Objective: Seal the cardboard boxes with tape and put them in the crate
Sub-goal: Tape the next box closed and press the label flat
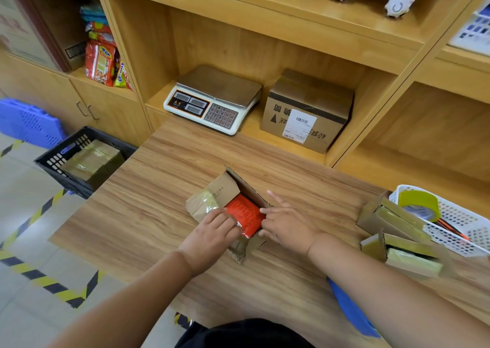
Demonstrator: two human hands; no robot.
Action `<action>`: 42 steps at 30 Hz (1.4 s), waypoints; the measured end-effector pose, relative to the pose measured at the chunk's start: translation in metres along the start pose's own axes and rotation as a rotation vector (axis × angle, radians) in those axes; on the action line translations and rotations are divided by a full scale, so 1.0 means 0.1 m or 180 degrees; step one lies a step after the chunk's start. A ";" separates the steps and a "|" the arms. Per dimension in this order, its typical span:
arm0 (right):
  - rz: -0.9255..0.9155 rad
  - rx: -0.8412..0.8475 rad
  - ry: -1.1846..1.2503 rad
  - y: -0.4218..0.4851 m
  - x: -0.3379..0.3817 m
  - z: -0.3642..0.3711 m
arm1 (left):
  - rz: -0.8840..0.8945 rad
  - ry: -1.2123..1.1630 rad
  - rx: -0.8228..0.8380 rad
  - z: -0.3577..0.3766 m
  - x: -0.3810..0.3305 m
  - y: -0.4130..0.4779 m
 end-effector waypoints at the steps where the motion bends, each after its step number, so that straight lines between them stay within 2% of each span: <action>1: 0.0036 0.0194 0.0015 0.03 -0.01 0.02 | 0.0001 -0.0014 0.0012 0.00 0.01 0.01; 3: 0.0106 0.0535 -0.0017 0.06 -0.03 0.07 | 0.0013 -0.0042 0.0036 -0.01 0.02 0.03; 15: 0.0635 0.1181 -0.0185 0.35 0.00 0.09 | 0.0164 0.0051 0.0198 0.04 0.07 0.07; 21: 0.0661 0.0859 -0.0254 0.32 0.01 0.04 | -0.0086 -0.0081 0.0231 -0.04 0.08 0.08; 25: 0.0725 0.0778 -0.0133 0.27 0.01 0.04 | -0.0516 -0.0506 -0.0054 -0.13 0.08 0.13; 26: 0.0748 0.0757 -0.0126 0.27 0.00 0.05 | -0.0662 -0.0670 0.0003 -0.13 0.11 0.15; 29: 0.0784 0.0713 -0.0075 0.24 -0.02 0.07 | -0.0799 -0.0835 0.0608 -0.05 0.15 0.27; 31: 0.1015 0.0366 0.0403 0.17 -0.06 0.00 | -0.0983 -0.0791 0.0941 0.05 0.18 0.35; 32: 0.1264 -0.0081 0.0719 0.13 -0.12 -0.08 | -0.1081 -0.0729 0.1020 0.08 0.20 0.39; 34: 0.1941 -0.0933 0.1088 0.07 -0.27 -0.23 | -0.1258 -0.0710 0.1079 0.13 0.22 0.47; 35: 0.2283 -0.1015 0.1206 0.07 -0.34 -0.25 | -0.1349 -0.0763 0.1097 0.15 0.23 0.51; 37: 0.2730 -0.0568 0.1493 0.16 -0.43 -0.17 | -0.1519 -0.0884 0.1230 0.17 0.26 0.57; 40: 0.3009 0.0232 0.1831 0.32 -0.42 -0.03 | -0.1626 -0.0759 0.1513 0.20 0.28 0.65; 42: 0.3115 0.0533 0.1788 0.38 -0.41 0.06 | -0.1740 -0.0811 0.1619 0.21 0.30 0.66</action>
Point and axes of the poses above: each hand's wrist, its own y-axis towards the middle knuckle, its own z-axis out of the palm, x = y × z, the point moved 5 cm from there along y, towards the middle knuckle, and after that the axes turned 10 degrees about z, right-handed, at the moved point
